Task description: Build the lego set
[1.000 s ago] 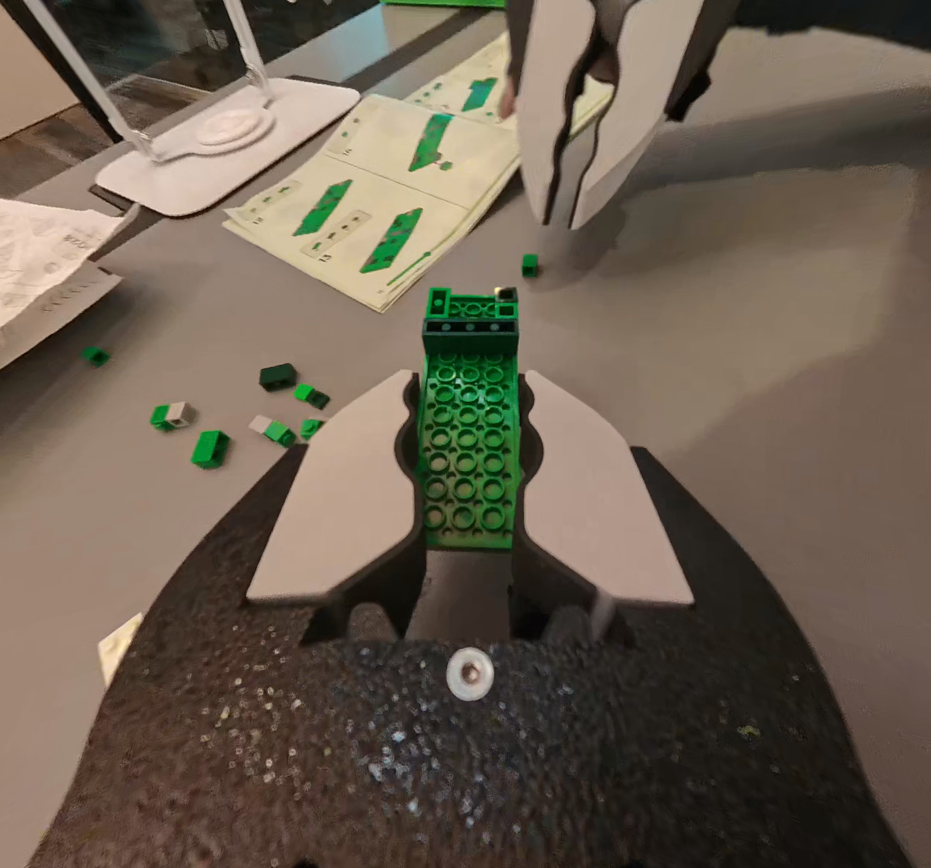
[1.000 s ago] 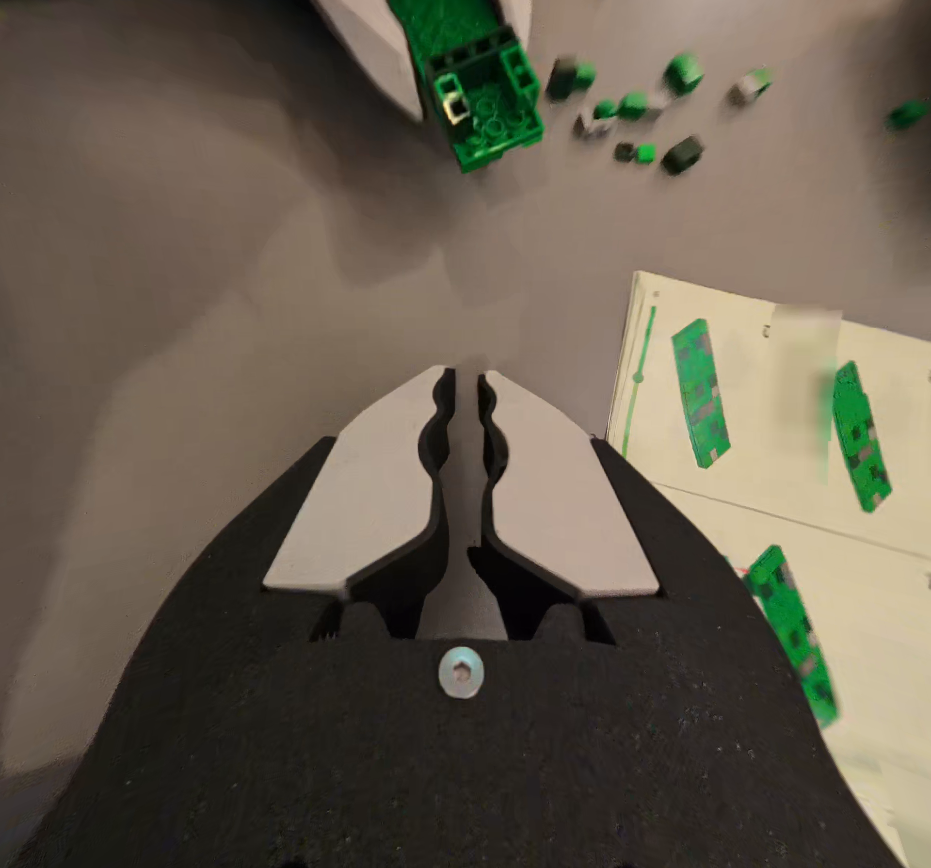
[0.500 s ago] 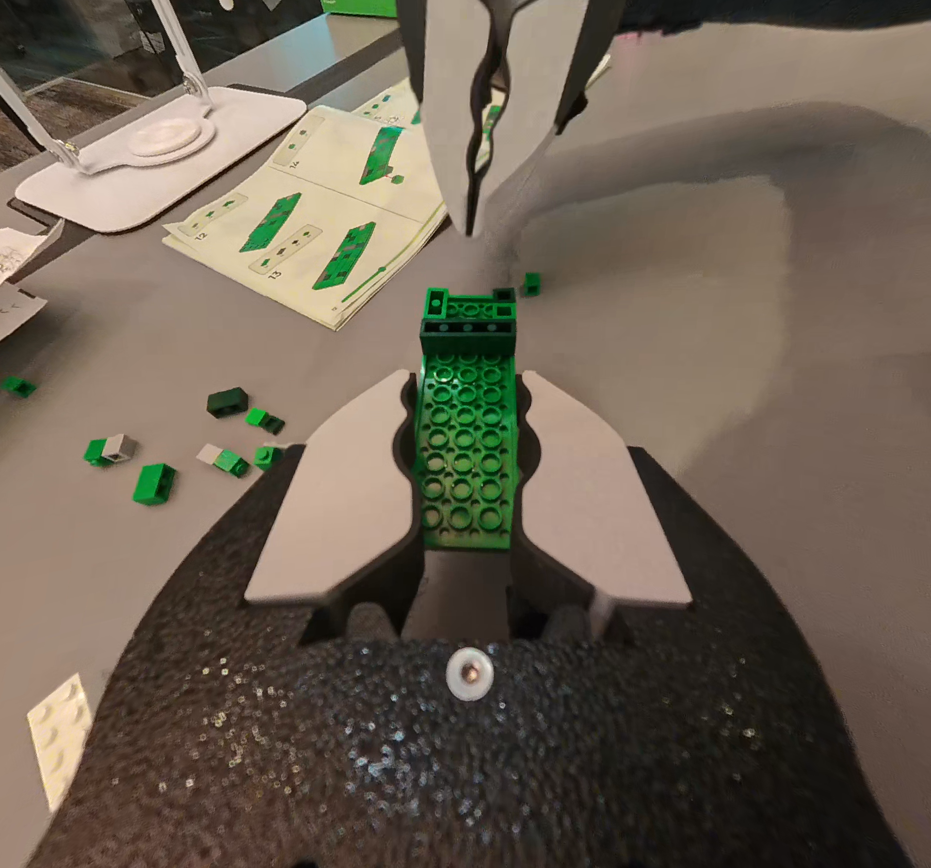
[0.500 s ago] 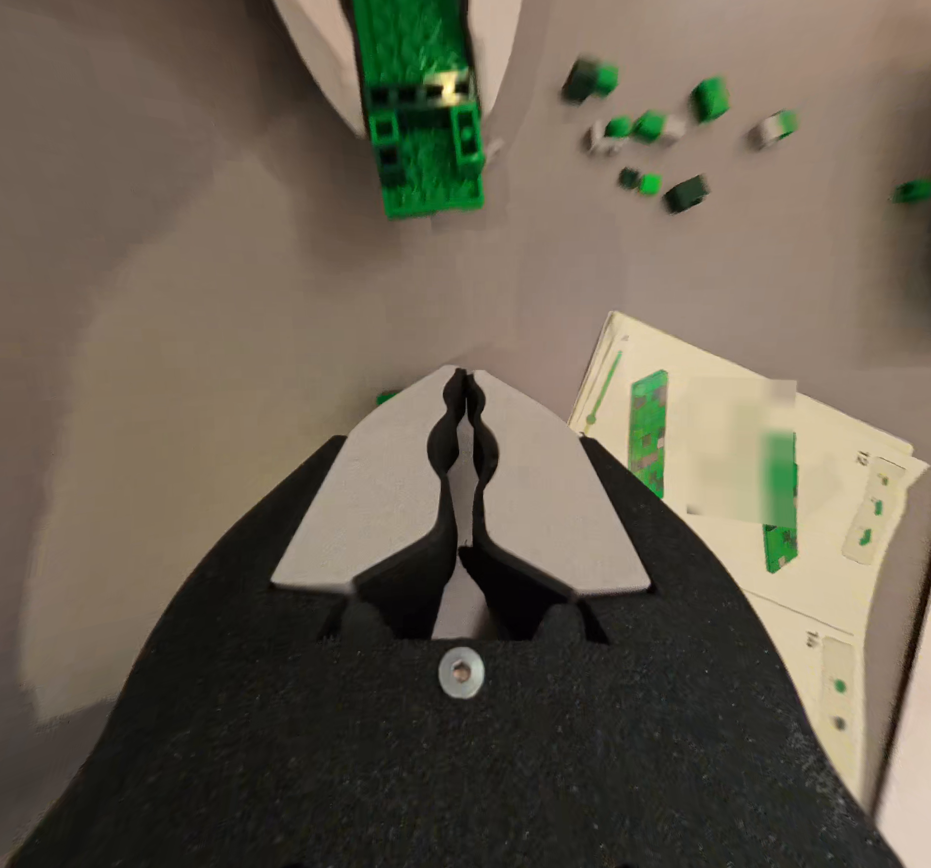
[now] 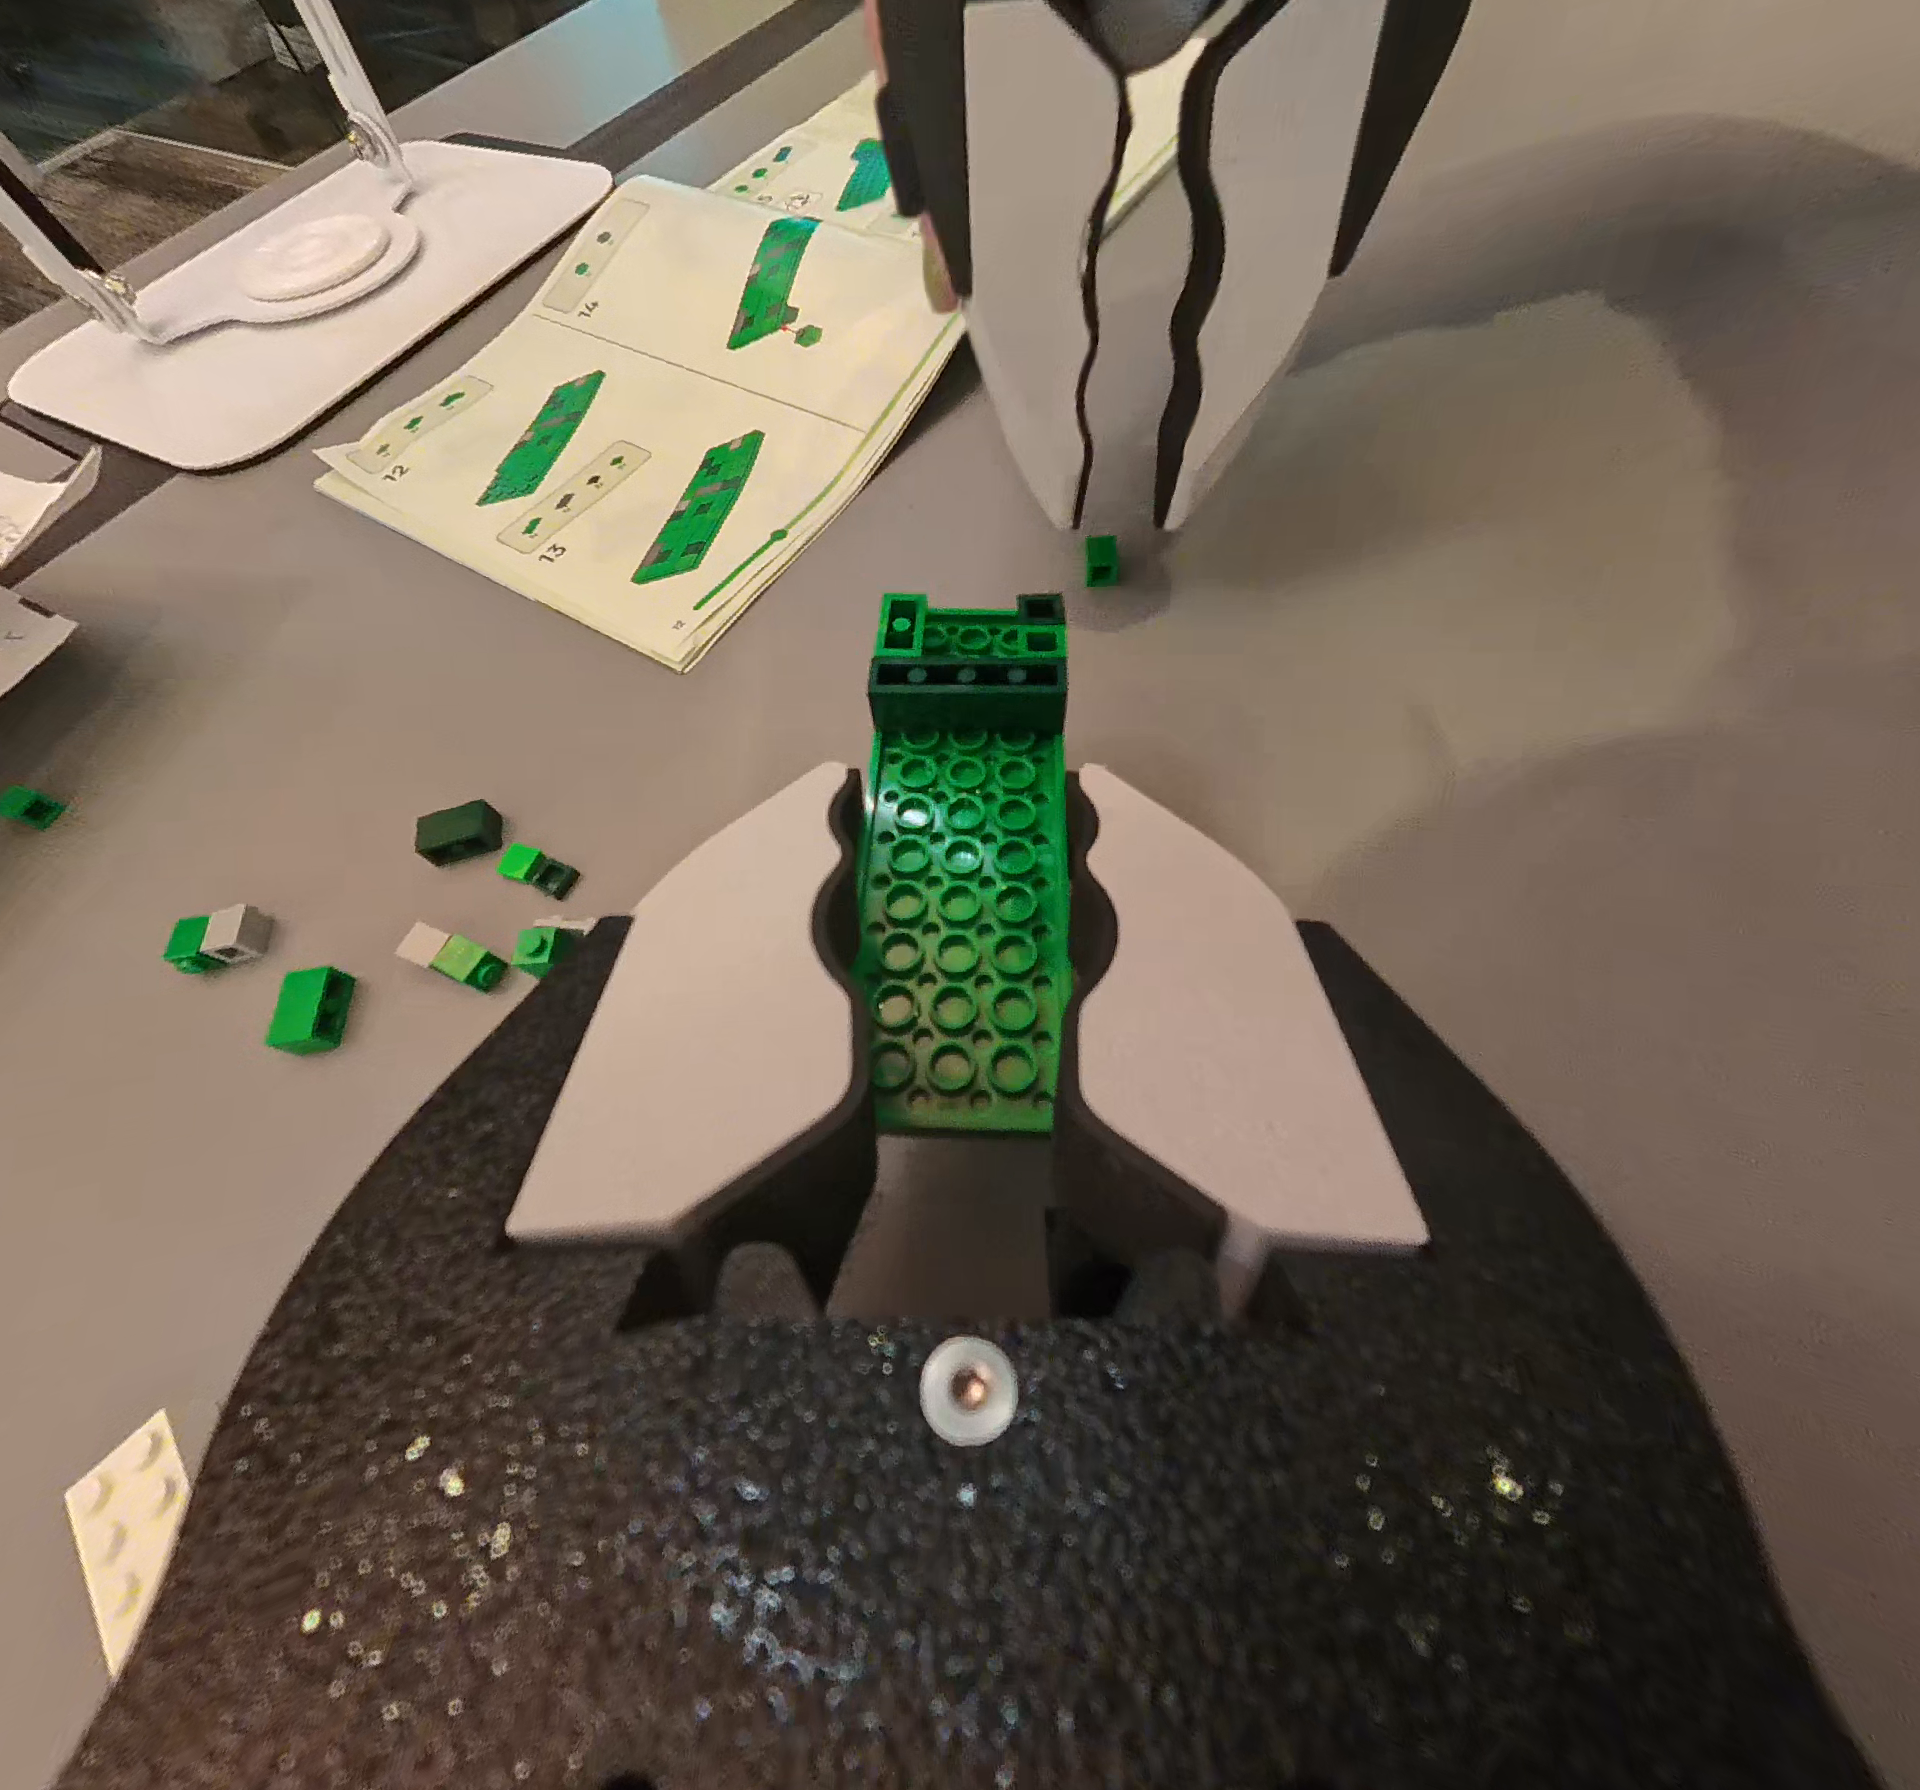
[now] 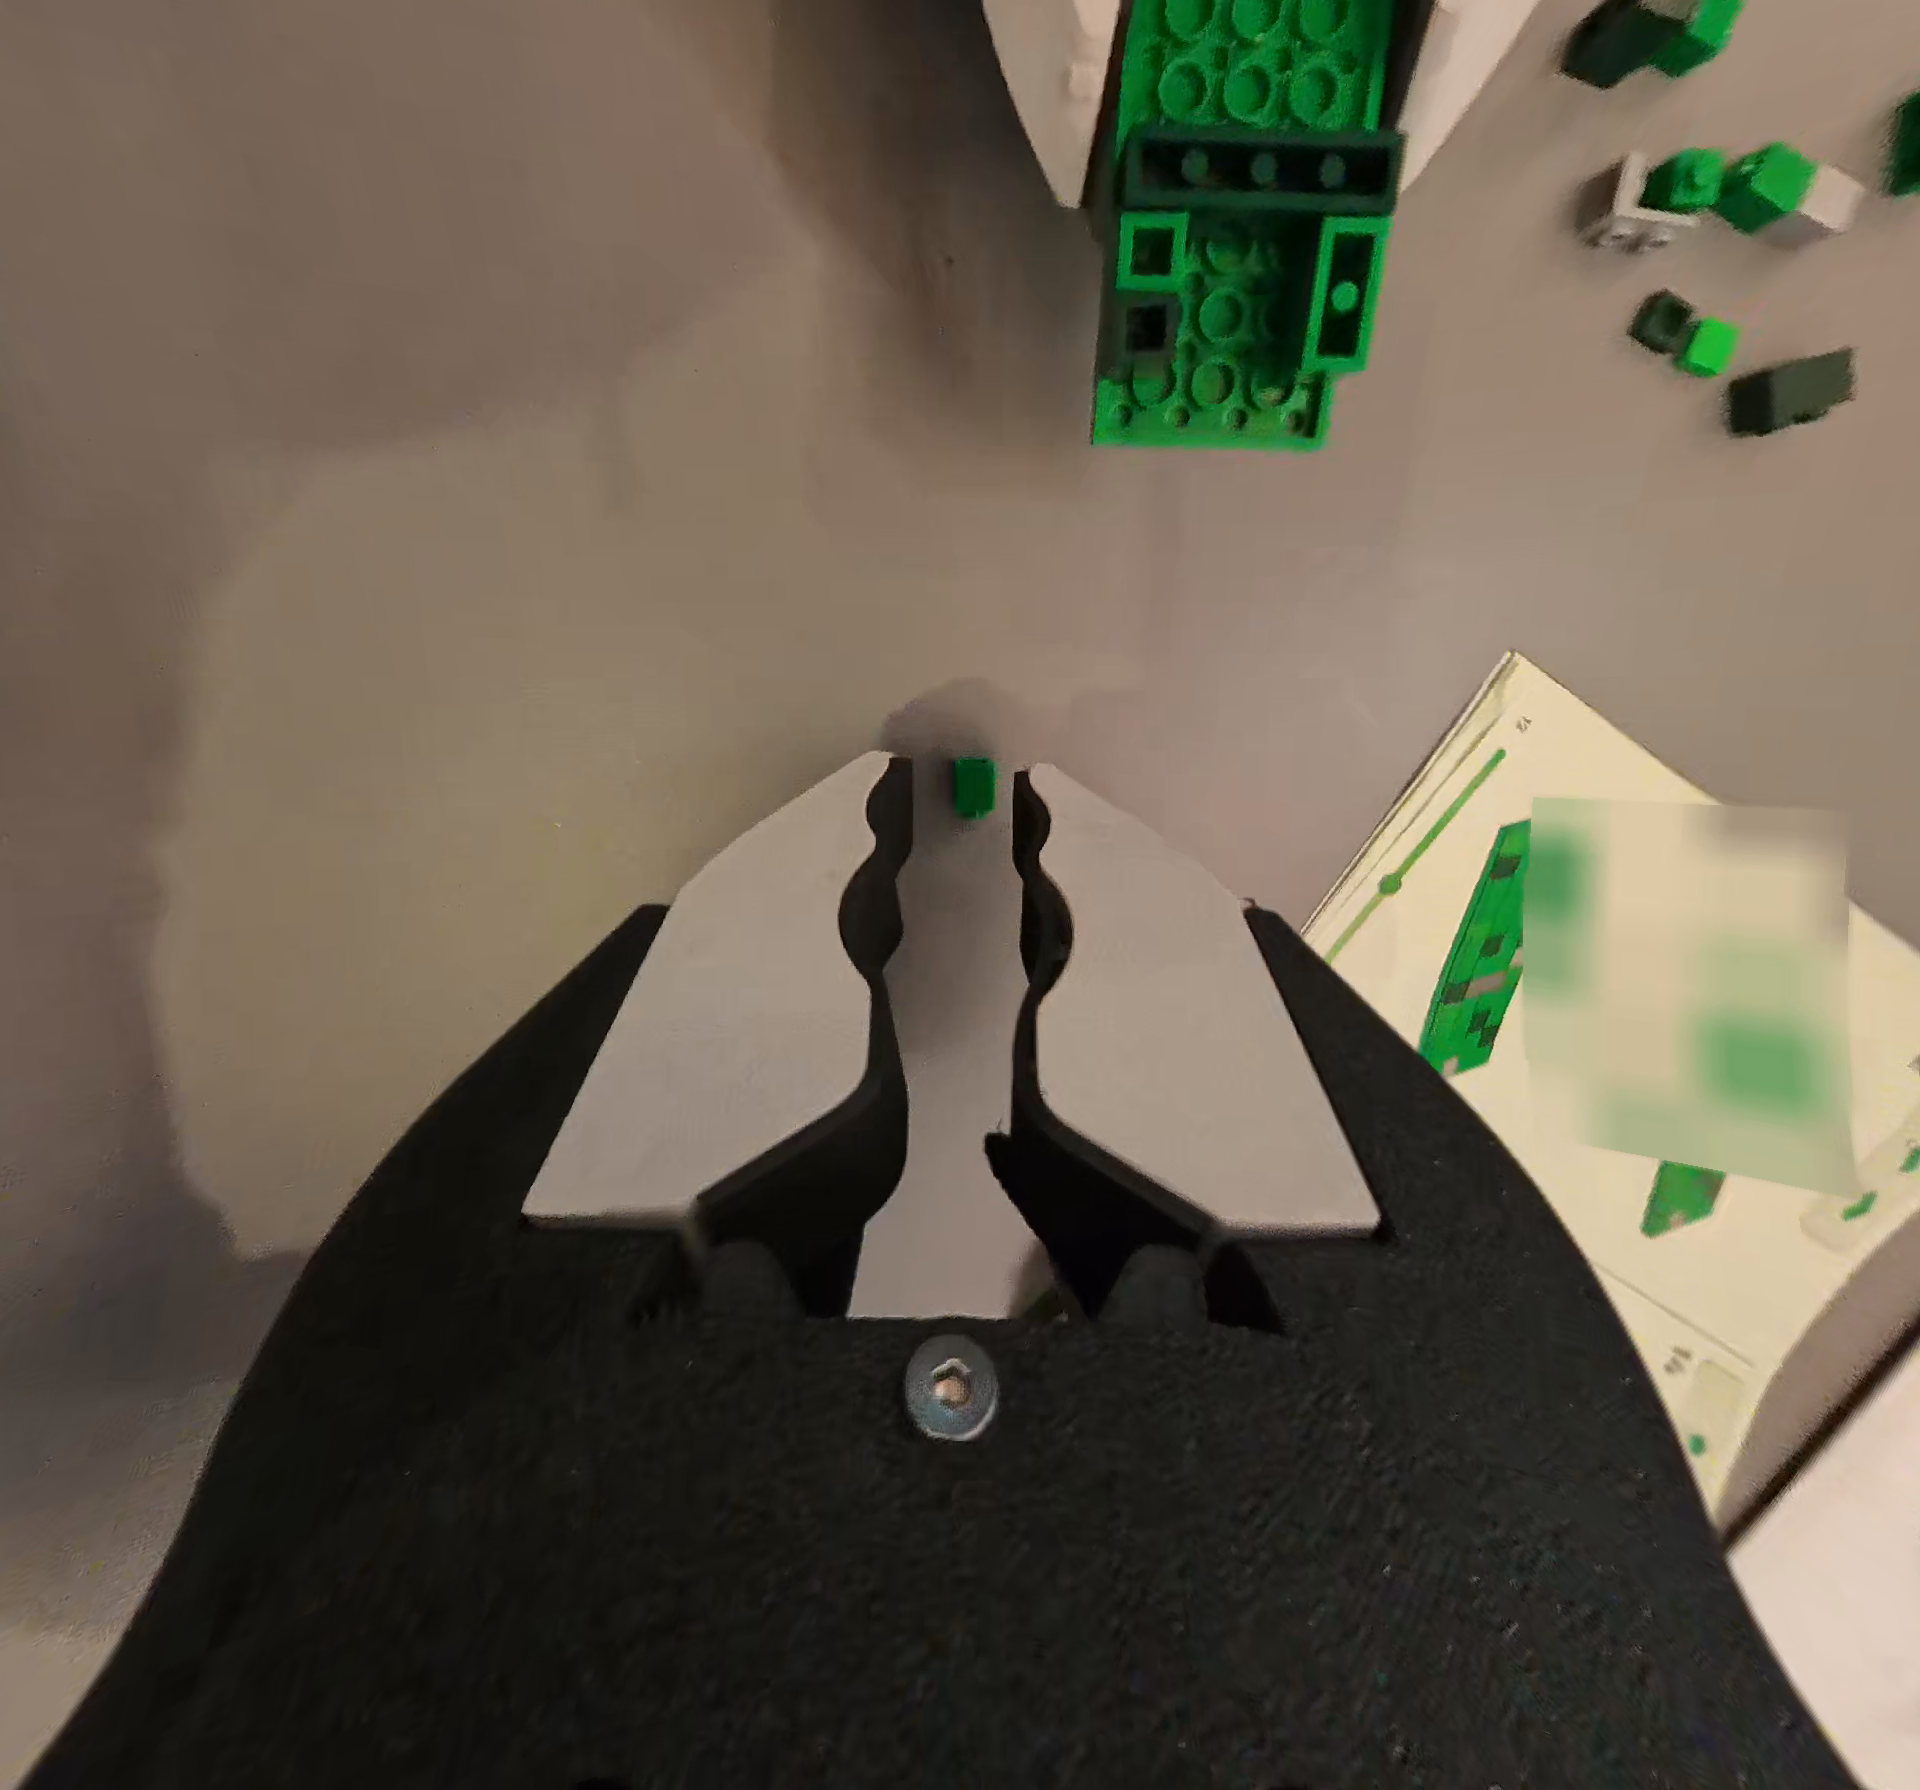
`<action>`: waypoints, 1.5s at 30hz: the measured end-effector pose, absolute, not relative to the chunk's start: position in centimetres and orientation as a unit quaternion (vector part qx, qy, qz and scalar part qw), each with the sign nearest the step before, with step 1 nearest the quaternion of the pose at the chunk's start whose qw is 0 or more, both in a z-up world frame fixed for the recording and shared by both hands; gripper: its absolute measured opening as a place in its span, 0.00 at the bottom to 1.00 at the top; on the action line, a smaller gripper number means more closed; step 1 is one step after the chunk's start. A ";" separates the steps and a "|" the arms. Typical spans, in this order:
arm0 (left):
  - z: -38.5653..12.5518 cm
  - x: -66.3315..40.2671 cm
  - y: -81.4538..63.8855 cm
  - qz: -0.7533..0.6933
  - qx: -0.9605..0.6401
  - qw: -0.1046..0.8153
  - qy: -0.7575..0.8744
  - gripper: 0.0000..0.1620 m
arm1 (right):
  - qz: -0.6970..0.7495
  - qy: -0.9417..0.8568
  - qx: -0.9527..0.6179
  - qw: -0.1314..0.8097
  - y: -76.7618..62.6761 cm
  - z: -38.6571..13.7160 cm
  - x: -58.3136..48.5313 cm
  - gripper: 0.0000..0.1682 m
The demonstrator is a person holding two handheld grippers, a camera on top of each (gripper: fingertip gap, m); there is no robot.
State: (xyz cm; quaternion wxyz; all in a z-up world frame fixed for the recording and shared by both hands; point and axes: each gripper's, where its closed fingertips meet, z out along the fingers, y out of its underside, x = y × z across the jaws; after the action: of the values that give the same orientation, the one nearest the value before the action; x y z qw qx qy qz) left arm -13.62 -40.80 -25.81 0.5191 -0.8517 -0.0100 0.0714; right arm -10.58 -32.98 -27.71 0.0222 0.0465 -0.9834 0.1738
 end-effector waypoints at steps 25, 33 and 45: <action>-25.5 -13.3 -40.8 0.048 -0.846 0.530 -0.012 0.22 | 0.054 -0.989 0.136 0.006 -32.1 -29.0 -11.2 0.07; -25.7 -13.2 -40.8 0.047 -0.849 0.526 -0.011 0.22 | 0.093 -0.988 0.120 0.043 -32.1 -29.0 -11.4 0.05; -22.8 -9.1 -32.3 -0.070 -0.792 0.607 0.028 0.22 | 0.720 -0.667 -0.153 0.115 -27.9 -17.5 -9.7 0.04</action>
State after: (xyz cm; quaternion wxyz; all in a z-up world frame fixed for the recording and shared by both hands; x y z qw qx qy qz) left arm -9.06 -32.26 -22.81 0.6066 -0.7915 0.0280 -0.0695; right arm -9.70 -27.90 -17.49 0.1145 -0.1532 -0.6674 0.7197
